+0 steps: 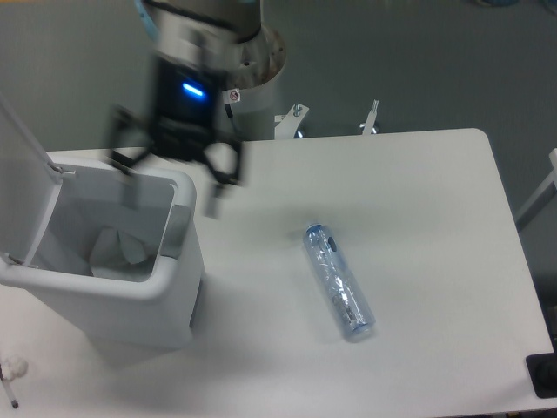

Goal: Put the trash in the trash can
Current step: 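Move the open gripper over the clear plastic bottle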

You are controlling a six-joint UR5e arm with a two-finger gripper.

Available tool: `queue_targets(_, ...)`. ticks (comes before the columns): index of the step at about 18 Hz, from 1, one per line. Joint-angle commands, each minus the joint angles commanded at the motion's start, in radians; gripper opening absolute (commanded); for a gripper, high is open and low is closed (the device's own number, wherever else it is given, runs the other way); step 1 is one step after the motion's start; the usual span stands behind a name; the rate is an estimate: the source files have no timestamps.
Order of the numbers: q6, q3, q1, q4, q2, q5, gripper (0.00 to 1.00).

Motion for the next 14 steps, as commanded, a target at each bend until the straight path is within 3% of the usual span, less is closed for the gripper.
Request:
queue_targets(3,0.038,-0.003,0.052,-0.009,-0.089,0.018,1.0)
queue_targets(5,0.06,-0.023,0.051,-0.011,-0.129,0.154,1.0)
queue_targets(7,0.104,-0.034,0.04,-0.02,-0.169,0.285,1.0)
queue_targets(12,0.196,-0.006,-0.015,-0.026,-0.307,0.432,1.0)
queue_targets(14,0.204,0.008,-0.032,-0.034,-0.338,0.48,1.0)
